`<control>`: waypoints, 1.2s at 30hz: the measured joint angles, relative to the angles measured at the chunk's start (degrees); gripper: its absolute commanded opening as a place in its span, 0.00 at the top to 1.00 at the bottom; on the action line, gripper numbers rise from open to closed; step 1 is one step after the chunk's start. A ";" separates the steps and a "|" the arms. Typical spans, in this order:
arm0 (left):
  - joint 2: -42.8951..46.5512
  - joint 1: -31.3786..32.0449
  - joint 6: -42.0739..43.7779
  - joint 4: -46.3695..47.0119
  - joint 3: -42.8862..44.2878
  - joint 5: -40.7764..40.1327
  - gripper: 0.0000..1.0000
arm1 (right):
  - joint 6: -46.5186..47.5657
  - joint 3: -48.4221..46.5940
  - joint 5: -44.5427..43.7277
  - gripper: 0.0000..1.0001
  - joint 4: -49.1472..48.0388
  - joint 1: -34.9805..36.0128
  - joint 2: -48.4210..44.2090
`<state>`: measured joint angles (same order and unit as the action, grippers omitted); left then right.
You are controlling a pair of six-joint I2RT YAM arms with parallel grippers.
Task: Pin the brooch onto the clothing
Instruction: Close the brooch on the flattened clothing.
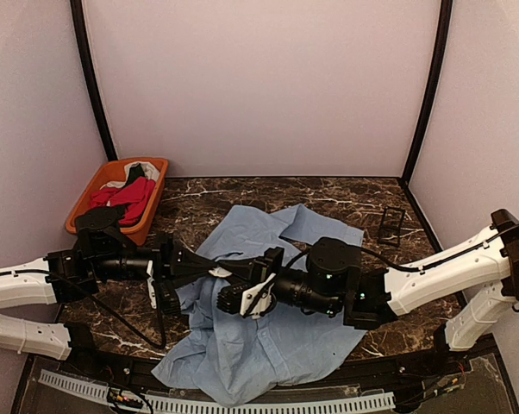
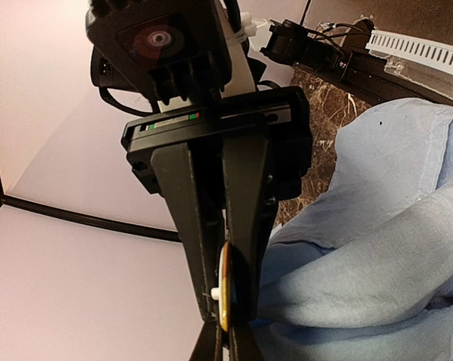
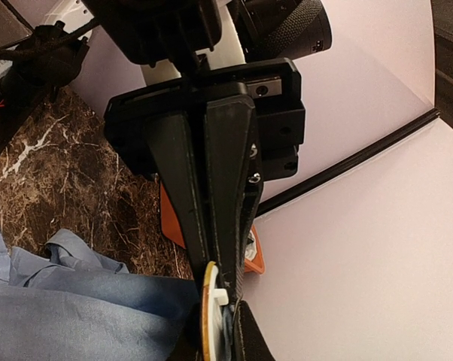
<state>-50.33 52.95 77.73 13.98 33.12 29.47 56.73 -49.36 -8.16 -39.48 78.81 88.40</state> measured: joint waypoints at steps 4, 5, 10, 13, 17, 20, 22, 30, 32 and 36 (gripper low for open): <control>0.00 0.00 -0.39 -0.15 -0.02 0.02 0.99 | 0.00 0.48 -0.02 1.00 -0.68 0.00 -0.02; 0.00 0.00 -0.46 -0.15 -0.02 0.04 0.99 | 0.02 0.79 0.02 1.00 -1.22 0.00 -0.02; -0.02 0.09 -0.90 -0.37 -0.02 0.02 0.99 | 0.44 1.49 0.46 1.00 -1.73 0.00 -0.35; -0.02 0.09 -1.20 -0.42 -0.02 0.02 0.99 | 0.68 1.49 0.42 1.00 -1.77 0.00 -0.39; -0.02 0.09 -1.86 -0.35 -0.07 -0.04 0.99 | 1.70 1.51 0.35 1.00 -1.79 0.00 -0.46; -0.02 0.09 -2.34 -0.31 -0.07 -0.11 0.99 | 2.84 1.51 0.17 1.00 -1.81 0.02 -0.46; -0.04 0.09 -2.60 -0.26 -0.07 -0.20 0.99 | 3.96 1.51 -0.09 1.00 -1.95 0.07 -0.39; -0.35 0.09 -2.97 0.28 -0.07 -0.48 0.99 | 8.22 1.79 -1.38 1.00 -3.02 0.31 -0.07; -0.48 0.09 -2.97 0.24 -0.07 -0.61 0.99 | 9.53 1.99 -1.97 1.00 -3.65 0.46 0.20; -0.68 0.09 -2.97 0.04 -0.09 -0.66 0.99 | 11.56 2.01 -2.75 1.00 -3.85 0.68 0.57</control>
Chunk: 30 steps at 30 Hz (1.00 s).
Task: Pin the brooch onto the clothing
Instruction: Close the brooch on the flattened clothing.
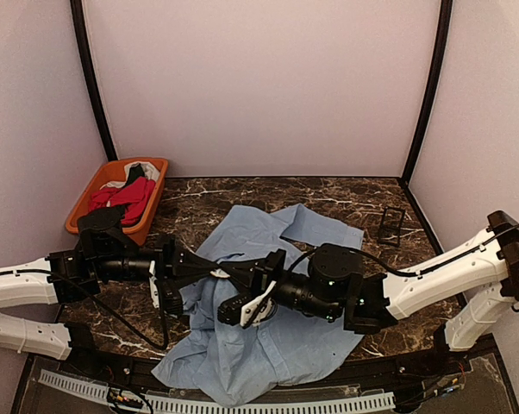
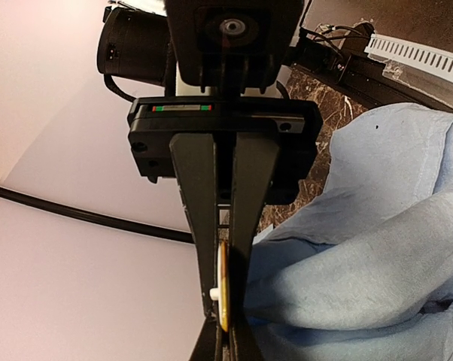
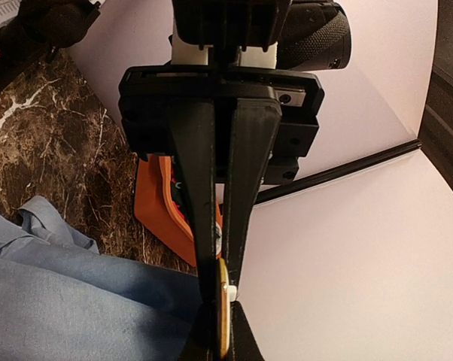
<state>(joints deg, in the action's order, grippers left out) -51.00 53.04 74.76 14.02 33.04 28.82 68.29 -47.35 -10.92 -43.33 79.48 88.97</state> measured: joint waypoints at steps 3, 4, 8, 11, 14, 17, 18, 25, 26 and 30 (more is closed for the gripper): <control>-0.11 0.00 -0.07 -0.02 0.00 -0.22 0.99 | 1.25 0.00 -0.39 0.99 0.07 0.07 0.09; -0.22 0.00 -0.07 0.00 0.00 -0.28 0.99 | 1.57 0.00 -0.52 0.99 0.20 0.07 0.09; -0.48 -0.02 -0.13 -0.26 -0.09 -0.37 0.99 | 2.36 -0.72 -1.07 0.98 2.27 0.07 0.11; -0.48 -0.13 -0.22 -0.74 -0.13 -0.79 0.99 | 2.86 -1.88 -1.70 0.97 4.98 0.07 0.11; -0.48 -0.28 -0.26 -0.92 -0.22 -1.20 0.99 | 3.06 -3.04 -2.36 0.93 7.48 0.07 0.20; -0.48 -0.48 -0.50 -0.98 -0.22 -1.92 0.99 | 3.19 -4.59 -3.69 0.89 9.60 0.07 0.81; -0.48 -0.55 -0.57 -1.09 -0.22 -2.14 0.99 | 3.06 -5.03 -4.11 0.88 10.14 0.07 1.07; -0.48 -0.74 -0.92 -3.50 -0.31 -3.04 0.99 | 1.97 -7.08 -5.25 0.79 13.18 0.04 3.10; -0.48 -0.74 -0.92 -3.58 -0.35 -3.04 0.99 | 1.70 -7.08 -5.22 0.74 13.29 0.07 3.17; -0.48 -0.48 -0.90 -2.78 -0.39 -2.56 0.99 | 0.28 -7.21 -4.11 0.63 13.33 0.07 3.30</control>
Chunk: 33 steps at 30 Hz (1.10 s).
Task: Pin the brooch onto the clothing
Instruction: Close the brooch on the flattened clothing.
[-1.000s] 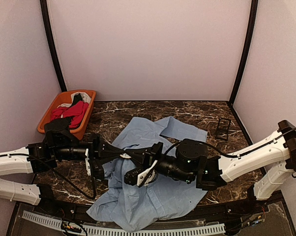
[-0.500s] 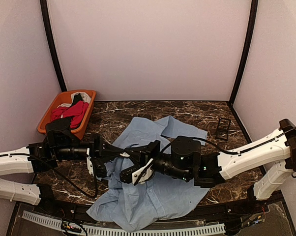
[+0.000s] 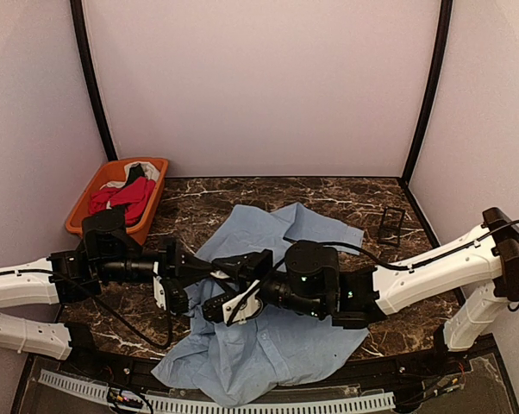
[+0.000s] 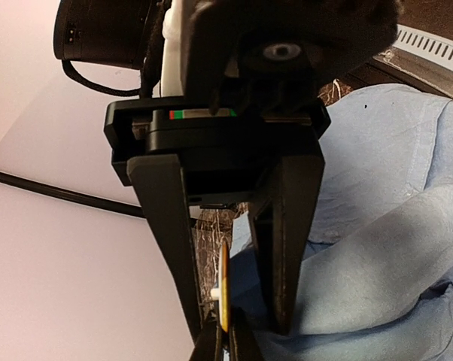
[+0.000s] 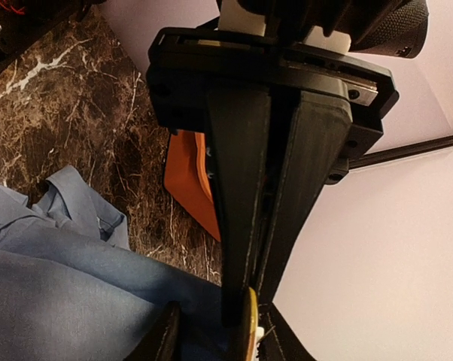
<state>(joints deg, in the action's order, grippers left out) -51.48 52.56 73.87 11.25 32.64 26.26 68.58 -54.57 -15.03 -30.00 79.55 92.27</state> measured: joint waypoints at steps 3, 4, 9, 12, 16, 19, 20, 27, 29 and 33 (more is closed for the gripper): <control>0.00 0.17 0.00 0.68 -0.02 0.55 0.99 | -1.38 -0.02 1.49 0.56 0.07 -0.04 -0.02; 0.00 0.20 0.00 0.94 -0.02 0.74 0.99 | -1.97 0.00 1.99 0.53 0.11 -0.09 -0.13; -0.04 0.37 0.02 2.80 -0.02 1.40 0.99 | -5.38 0.66 5.38 0.31 1.77 -0.50 -2.01; -0.17 0.42 0.04 4.04 -0.02 1.38 0.99 | -8.24 1.40 8.66 0.23 3.96 -1.31 -4.15; -0.37 0.44 0.09 4.79 -0.02 1.36 0.99 | -12.20 2.19 12.90 0.21 7.06 -2.73 -7.72; -0.59 0.44 0.17 5.01 -0.02 1.33 0.99 | -14.51 2.45 15.06 0.22 7.93 -3.89 -9.70; -0.63 0.44 0.26 4.98 -0.02 1.33 0.99 | -15.10 2.49 15.52 0.22 8.07 -4.26 -10.25; -0.70 0.44 0.33 5.05 -0.02 1.33 0.99 | -16.70 2.45 16.33 0.31 9.18 -4.72 -10.03; -0.70 0.44 0.33 5.05 -0.02 1.33 0.99 | -16.94 2.40 16.35 0.34 9.73 -4.72 -9.05; -0.70 0.44 0.35 5.05 -0.02 1.36 0.99 | -17.49 2.40 16.57 0.39 10.38 -4.70 -8.24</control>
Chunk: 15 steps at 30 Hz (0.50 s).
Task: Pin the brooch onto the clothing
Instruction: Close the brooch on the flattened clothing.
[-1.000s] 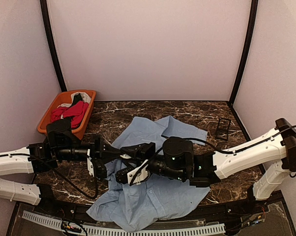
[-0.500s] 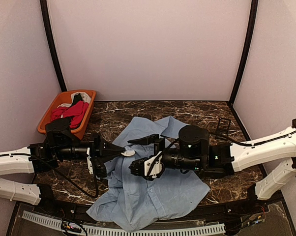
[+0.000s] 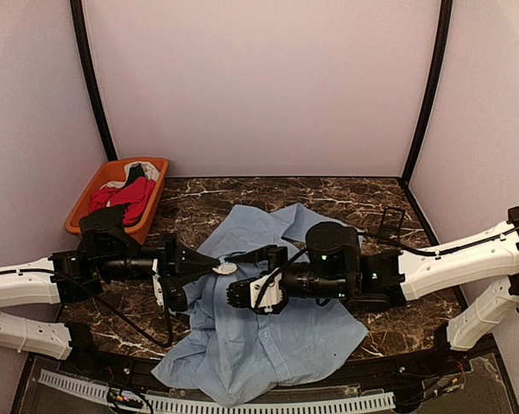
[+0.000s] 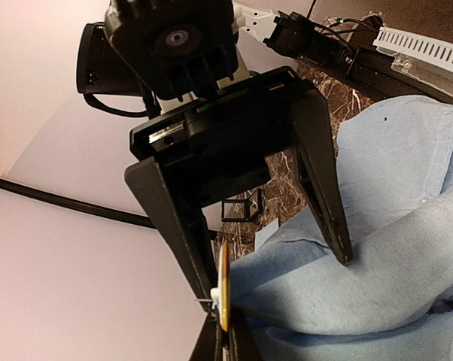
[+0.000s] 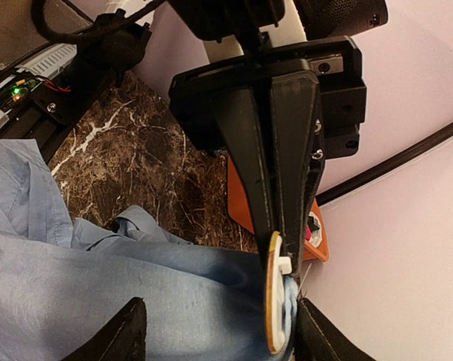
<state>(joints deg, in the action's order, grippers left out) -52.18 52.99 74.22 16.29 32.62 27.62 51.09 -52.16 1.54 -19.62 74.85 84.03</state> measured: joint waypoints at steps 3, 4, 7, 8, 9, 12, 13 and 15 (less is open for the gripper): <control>-0.07 0.00 0.00 0.09 0.00 0.00 0.99 | -0.46 -0.17 0.02 0.40 -0.17 0.00 0.00; -0.09 0.00 0.00 0.17 0.00 0.00 0.99 | -0.44 -0.20 0.02 0.41 -0.26 0.00 0.00; -0.17 0.00 0.00 0.33 0.00 0.00 0.99 | -0.44 -0.22 0.13 0.42 -0.76 0.00 0.00; -0.22 0.00 0.00 0.33 0.00 -0.02 0.99 | -0.44 -0.22 0.24 0.42 -0.92 0.02 0.00; -0.26 0.00 0.00 0.33 0.00 -0.02 0.99 | -0.44 -0.20 0.31 0.43 -1.07 0.04 -0.02; -0.33 0.00 0.00 0.33 0.00 -0.02 0.99 | -0.37 -0.17 0.76 0.46 -1.49 0.13 -0.13; -0.33 0.00 0.00 0.35 0.00 -0.02 0.99 | -0.24 -0.11 0.94 0.47 -1.64 0.15 -0.22; -0.37 0.00 0.00 0.35 0.00 -0.02 0.99 | 0.04 -0.07 1.25 0.51 -1.88 0.22 -0.31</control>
<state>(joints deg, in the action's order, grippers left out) -52.56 52.99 74.22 16.64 32.62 27.59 51.13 -52.23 2.79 -21.50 75.07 83.72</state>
